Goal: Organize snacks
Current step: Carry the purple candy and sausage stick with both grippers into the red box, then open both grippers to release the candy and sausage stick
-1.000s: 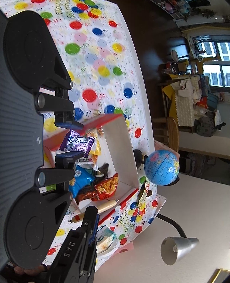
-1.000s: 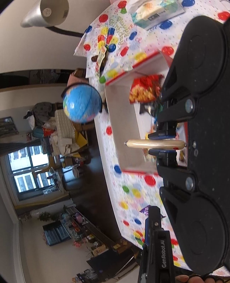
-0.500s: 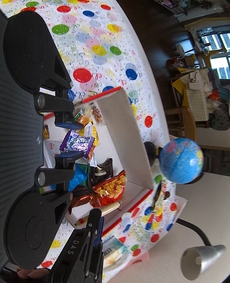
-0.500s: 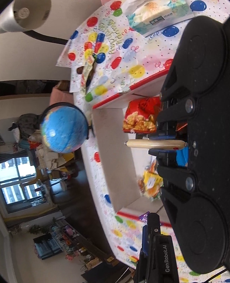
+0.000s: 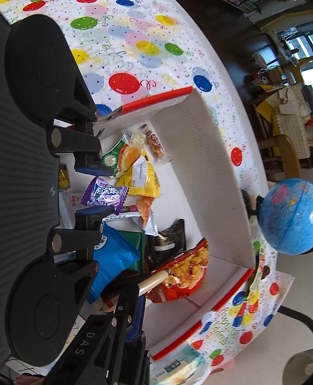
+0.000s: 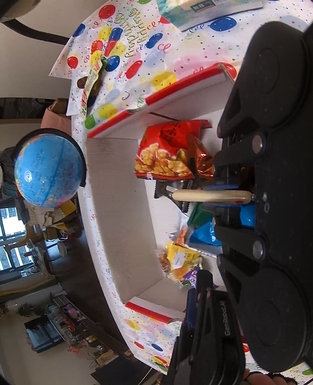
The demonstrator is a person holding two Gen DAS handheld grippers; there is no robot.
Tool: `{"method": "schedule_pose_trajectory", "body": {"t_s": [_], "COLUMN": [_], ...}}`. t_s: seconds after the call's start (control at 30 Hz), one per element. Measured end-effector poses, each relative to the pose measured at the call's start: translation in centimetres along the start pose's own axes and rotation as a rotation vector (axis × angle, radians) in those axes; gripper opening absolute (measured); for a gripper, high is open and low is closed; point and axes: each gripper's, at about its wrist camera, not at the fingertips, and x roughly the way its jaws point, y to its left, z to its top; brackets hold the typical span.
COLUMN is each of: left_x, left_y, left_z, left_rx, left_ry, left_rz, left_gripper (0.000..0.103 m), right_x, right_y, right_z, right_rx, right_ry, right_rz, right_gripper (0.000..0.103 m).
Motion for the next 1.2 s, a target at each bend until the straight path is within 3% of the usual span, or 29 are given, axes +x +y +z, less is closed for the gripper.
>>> {"method": "schedule_pose_trajectory", "body": {"t_s": [0.3,0.4,0.5,0.63,0.7,0.8,0.97,1.03,1.1,1.2], "left_x": [-0.2,-0.9,-2.0,-3.6,-4.5,-6.0,-8.6,-9.7,-10.7,-12.1], "left_y": [-0.1,0.1,0.2,0.2,0.4,0.9,2.0,2.4,2.8,3.4], "left_z": [-0.4,-0.7,-1.0,-1.5,-1.9,-2.5,-3.5,-4.0,-4.6,-5.6], "left_rx": [-0.005,-0.012,-0.018,-0.016,-0.013,-0.022,-0.035,-0.043,-0.053,-0.061], "left_ry": [-0.006,-0.021,-0.049,-0.085,-0.106,-0.14,-0.189,-0.211,-0.226,-0.249], "left_rz": [-0.002,-0.013,-0.024,-0.028,-0.027,-0.033,-0.051,-0.054,-0.056,-0.076], "left_gripper": [0.027,0.035,0.052,0.055,0.057,0.069,0.07,0.075,0.076,0.078], "right_x": [0.1,-0.4,-1.1,-2.3,-3.0,-4.3,-6.8,-7.9,-9.0,-10.8], "right_y": [0.1,0.1,0.3,0.6,0.9,1.3,2.3,2.8,3.4,4.3], "right_z": [-0.4,-0.5,-0.6,-0.8,-0.9,-1.1,-1.5,-1.7,-1.9,-2.5], "right_rx": [0.004,0.005,0.004,0.001,0.0,0.001,0.009,0.008,0.003,-0.013], "right_ry": [0.008,0.001,-0.011,-0.032,-0.047,-0.071,-0.123,-0.149,-0.172,-0.218], "right_rz": [-0.002,0.006,0.006,0.004,-0.001,-0.006,-0.001,0.005,0.017,0.035], "right_gripper": [0.02,0.022,0.029,0.034,0.04,0.048,0.065,0.07,0.083,0.093]}}
